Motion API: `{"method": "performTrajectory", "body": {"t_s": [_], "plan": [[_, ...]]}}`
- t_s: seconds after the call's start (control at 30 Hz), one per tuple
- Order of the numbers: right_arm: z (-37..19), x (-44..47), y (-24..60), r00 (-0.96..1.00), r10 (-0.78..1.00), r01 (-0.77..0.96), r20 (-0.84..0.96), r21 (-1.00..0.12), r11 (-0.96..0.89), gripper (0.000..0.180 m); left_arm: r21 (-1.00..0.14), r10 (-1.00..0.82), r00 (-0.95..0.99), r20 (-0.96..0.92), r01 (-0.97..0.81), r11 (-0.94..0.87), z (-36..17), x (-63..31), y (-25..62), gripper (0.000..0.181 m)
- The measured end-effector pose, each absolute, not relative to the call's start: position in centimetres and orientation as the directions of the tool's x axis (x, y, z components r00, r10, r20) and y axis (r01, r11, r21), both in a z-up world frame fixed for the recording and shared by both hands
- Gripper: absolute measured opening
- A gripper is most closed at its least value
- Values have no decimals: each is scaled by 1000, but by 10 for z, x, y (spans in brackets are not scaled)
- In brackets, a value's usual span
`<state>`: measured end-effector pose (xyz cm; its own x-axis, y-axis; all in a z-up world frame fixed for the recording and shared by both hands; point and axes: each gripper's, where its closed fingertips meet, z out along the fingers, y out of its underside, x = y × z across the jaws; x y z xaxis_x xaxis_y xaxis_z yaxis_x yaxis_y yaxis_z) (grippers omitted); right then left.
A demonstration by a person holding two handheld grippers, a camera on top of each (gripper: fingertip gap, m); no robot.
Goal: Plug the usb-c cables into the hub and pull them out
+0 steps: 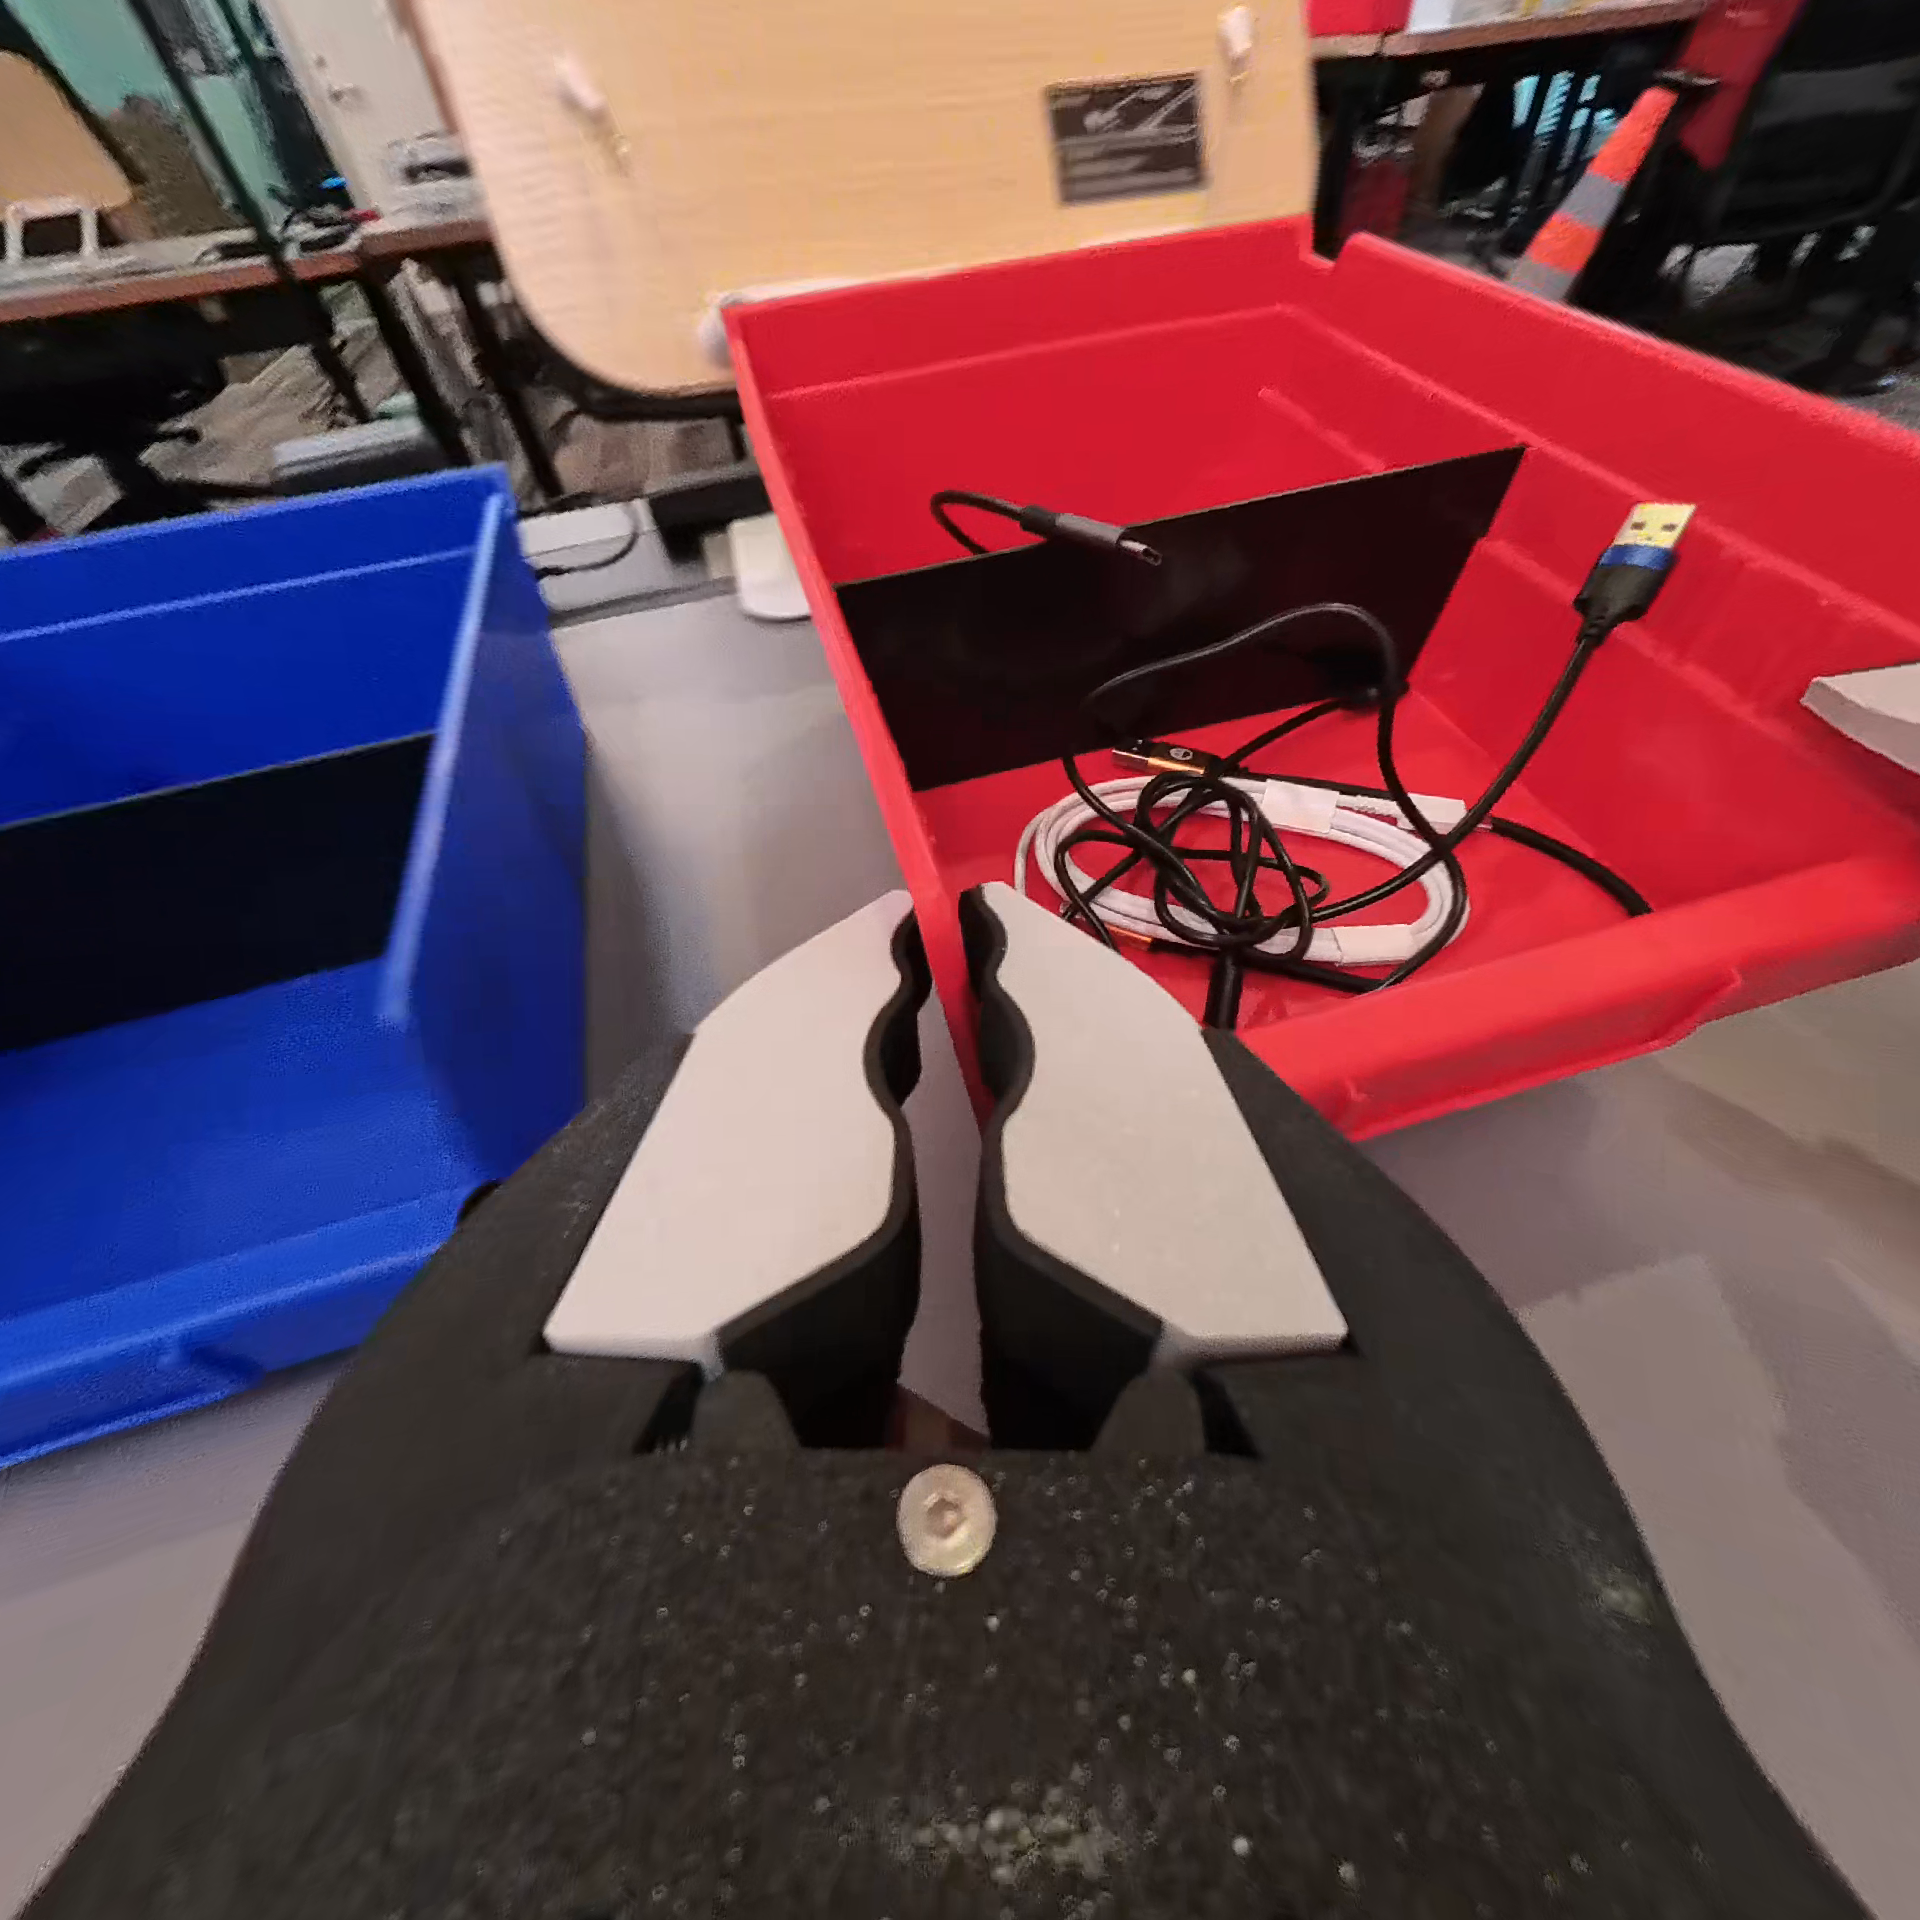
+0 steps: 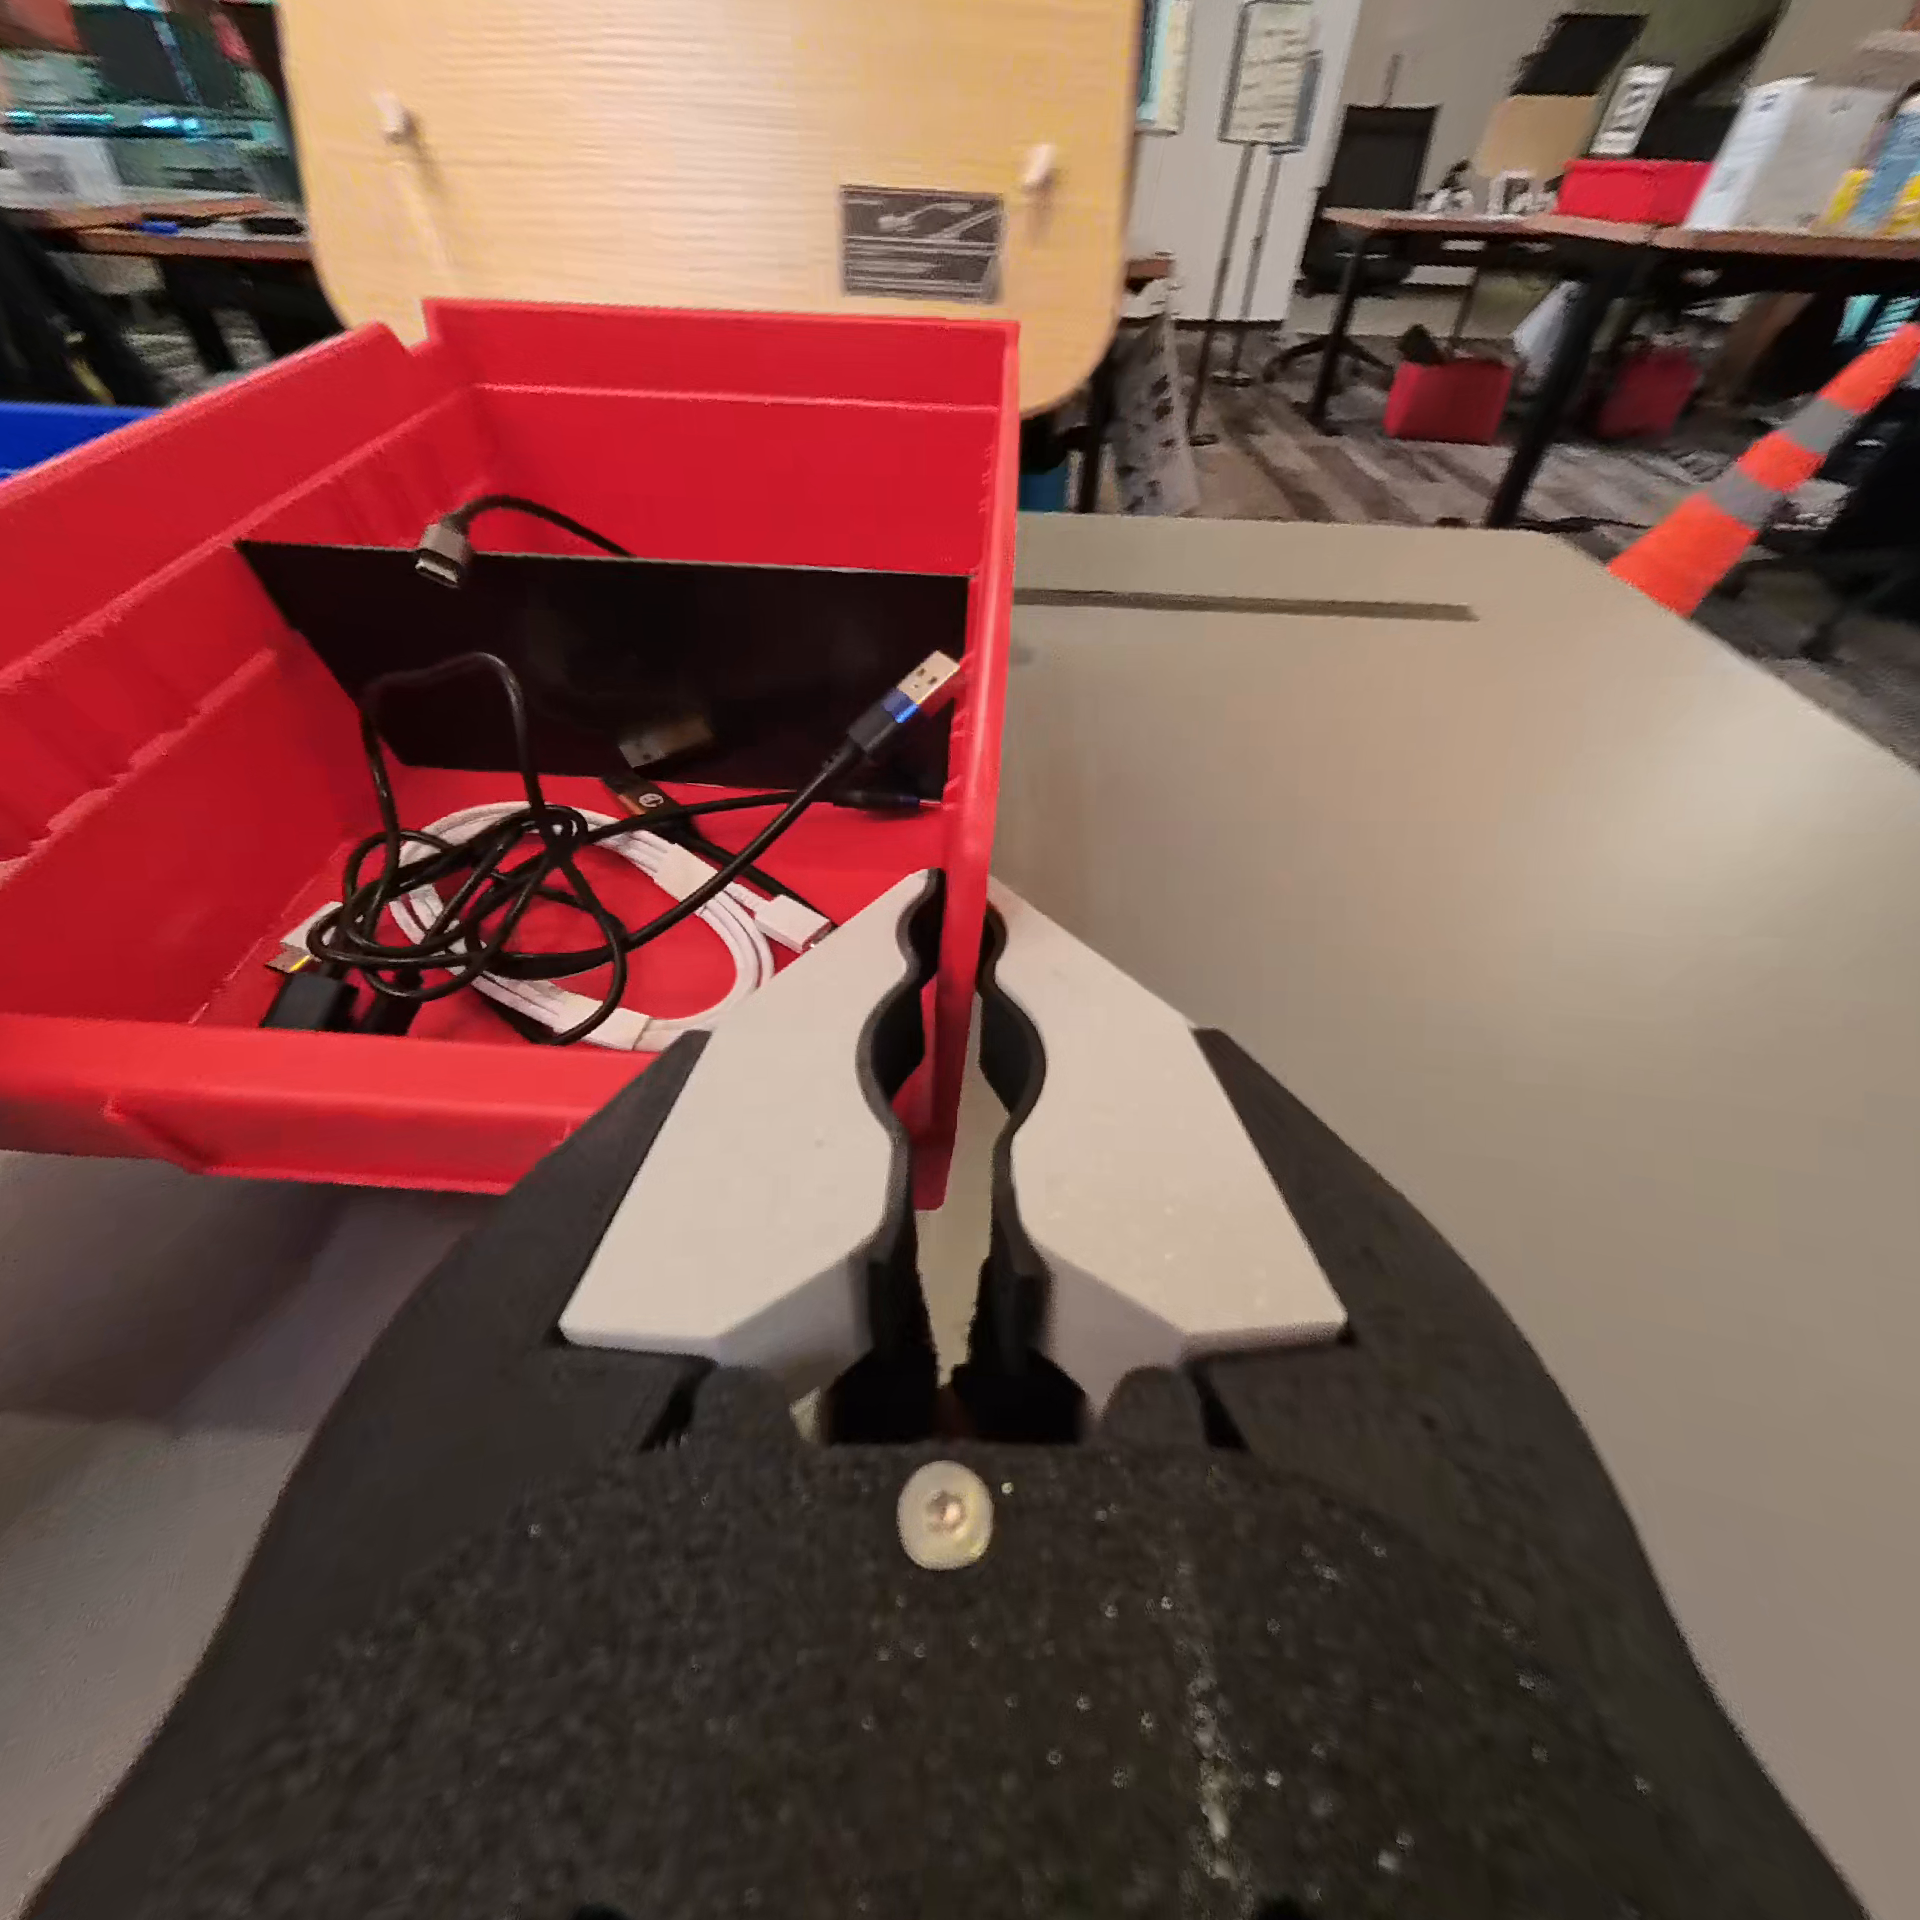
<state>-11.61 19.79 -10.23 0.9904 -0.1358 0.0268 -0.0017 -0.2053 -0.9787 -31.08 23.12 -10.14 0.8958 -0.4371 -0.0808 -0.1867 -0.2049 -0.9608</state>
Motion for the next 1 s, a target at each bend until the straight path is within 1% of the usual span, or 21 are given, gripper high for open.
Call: {"method": "performTrajectory", "body": {"t_s": [0.1, 0.17, 0.2, 0.23, 0.27, 0.33, 0.37, 0.4, 0.43, 0.53, 0.6, 0.67, 0.73, 0.77, 0.8, 0.83, 0.9, 0.97, 1.0], "plan": [[-113, -142, 218, 996, -84, 15, 38, -967, -255, 2, -945, -383, 920, -87, -197, -259, -113, -337, 241, 5], [-129, -155, 225, 998, -24, 43, 53, -953, -301, 3, -920, -356, 926, -126, -243, -307, -126, -350, 247, 6], [-136, -160, 226, 998, 16, 58, 56, -942, -331, 4, -912, -354, 922, -156, -272, -307, -130, -353, 249, 6], [-133, -161, 226, 998, 30, 56, 49, -948, -313, 5, -908, -362, 917, -168, -287, -304, -131, -354, 249, 7], [-134, -162, 226, 998, 49, 60, 47, -946, -319, 5, -905, -374, 915, -151, -280, -321, -131, -353, 247, 7], [-135, -164, 222, 996, 91, 15, -17, -940, -341, 8, -916, -420, 906, -48, -208, -343, -127, -348, 237, 23], [-134, -168, 216, 989, 138, -2, -55, -935, -355, 13, -926, -437, 899, 7, -159, -342, -122, -347, 231, 28], [-131, -172, 208, 977, 192, -14, -89, -932, -361, 22, -939, -426, 904, 40, -112, -326, -113, -354, 225, 31], [-128, -173, 198, 967, 230, -20, -110, -931, -364, 32, -954, -391, 919, 43, -79, -290, -102, -367, 220, 34], [-118, -172, 164, 947, 287, -30, -143, -931, -364, 33, -982, -236, 971, -41, -83, -168, -63, -434, 209, 35], [-116, -180, 137, 920, 354, -27, -167, -929, -368, 33, -982, -120, 992, -33, -54, -179, -52, -495, 210, 37], [-117, -197, 111, 872, 460, -2, -168, -941, -339, 33, -970, -57, 997, 56, 40, -240, -59, -554, 220, 44], [-122, -213, 97, 839, 522, 38, -154, -940, -339, 33, -909, -35, 977, 208, 180, -377, -82, -597, 235, 63], [-123, -223, 93, 819, 553, 54, -152, -939, -338, 33, -867, -63, 954, 294, 238, -439, -88, -608, 244, 69], [-122, -233, 91, 799, 584, 69, -146, -941, -330, 33, -841, -118, 926, 358, 265, -472, -87, -612, 252, 71], [-122, -242, 90, 778, 613, 87, -136, -944, -319, 33, -838, -168, 907, 386, 268, -476, -86, -615, 261, 66], [-128, -257, 87, 744, 659, 135, -110, -941, -309, 33, -840, -232, 903, 362, 208, -501, -94, -618, 279, 68], [-132, -266, 87, 728, 678, 157, -103, -938, -311, 33, -834, -300, 923, 240, 39, -550, -111, -615, 293, 63], [-132, -269, 88, 721, 685, 155, -106, -939, -308, 33, -841, -314, 936, 157, -40, -539, -117, -616, 300, 60]]}}
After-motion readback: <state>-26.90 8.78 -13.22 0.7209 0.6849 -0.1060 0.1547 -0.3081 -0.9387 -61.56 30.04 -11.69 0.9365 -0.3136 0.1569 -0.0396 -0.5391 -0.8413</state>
